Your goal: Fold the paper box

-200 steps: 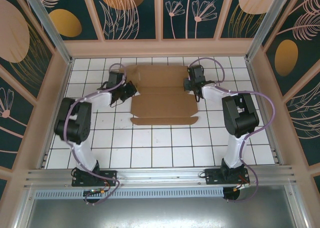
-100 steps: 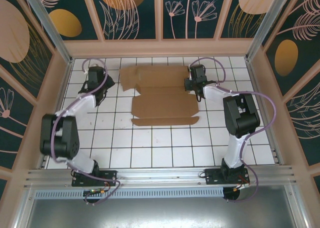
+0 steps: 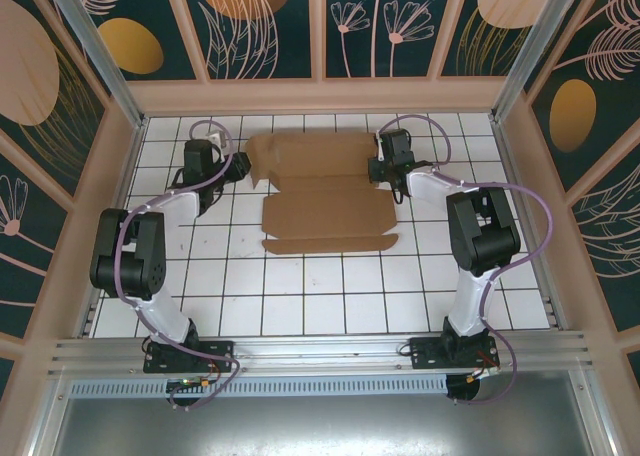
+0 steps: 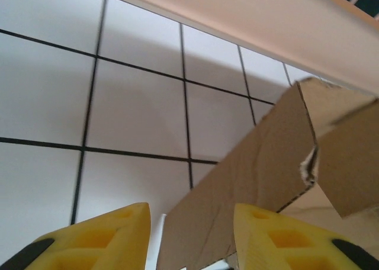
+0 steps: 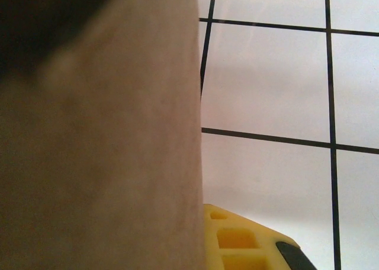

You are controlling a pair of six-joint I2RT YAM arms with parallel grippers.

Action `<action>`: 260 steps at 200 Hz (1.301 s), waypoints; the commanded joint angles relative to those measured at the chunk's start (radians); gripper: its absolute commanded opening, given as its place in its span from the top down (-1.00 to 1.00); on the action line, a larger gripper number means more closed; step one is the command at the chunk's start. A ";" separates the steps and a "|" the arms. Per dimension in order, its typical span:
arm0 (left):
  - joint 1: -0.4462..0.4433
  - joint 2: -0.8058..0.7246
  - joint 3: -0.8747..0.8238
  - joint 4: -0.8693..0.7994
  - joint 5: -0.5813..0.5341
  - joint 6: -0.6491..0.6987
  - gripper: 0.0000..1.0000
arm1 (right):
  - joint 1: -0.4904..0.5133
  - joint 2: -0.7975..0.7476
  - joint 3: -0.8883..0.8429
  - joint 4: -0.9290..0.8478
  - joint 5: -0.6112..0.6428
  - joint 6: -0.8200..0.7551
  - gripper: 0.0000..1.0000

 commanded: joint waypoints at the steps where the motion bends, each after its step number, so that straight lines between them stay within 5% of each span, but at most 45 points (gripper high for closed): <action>1: -0.005 -0.017 -0.033 0.130 0.118 0.033 0.17 | 0.002 0.006 0.016 -0.064 -0.028 -0.058 1.00; 54: -0.030 0.071 0.012 0.191 0.228 0.151 0.15 | 0.010 0.000 0.013 -0.073 -0.089 -0.072 1.00; 108: -0.031 0.065 0.020 0.141 0.380 0.439 0.19 | 0.012 -0.001 0.017 -0.077 -0.100 -0.077 1.00; 151: -0.031 0.033 -0.026 0.196 0.445 0.420 0.26 | 0.012 0.007 0.022 -0.079 -0.087 -0.076 1.00; 260: -0.145 0.046 0.066 0.070 0.062 0.434 0.23 | 0.017 -0.015 0.007 -0.074 -0.071 -0.070 1.00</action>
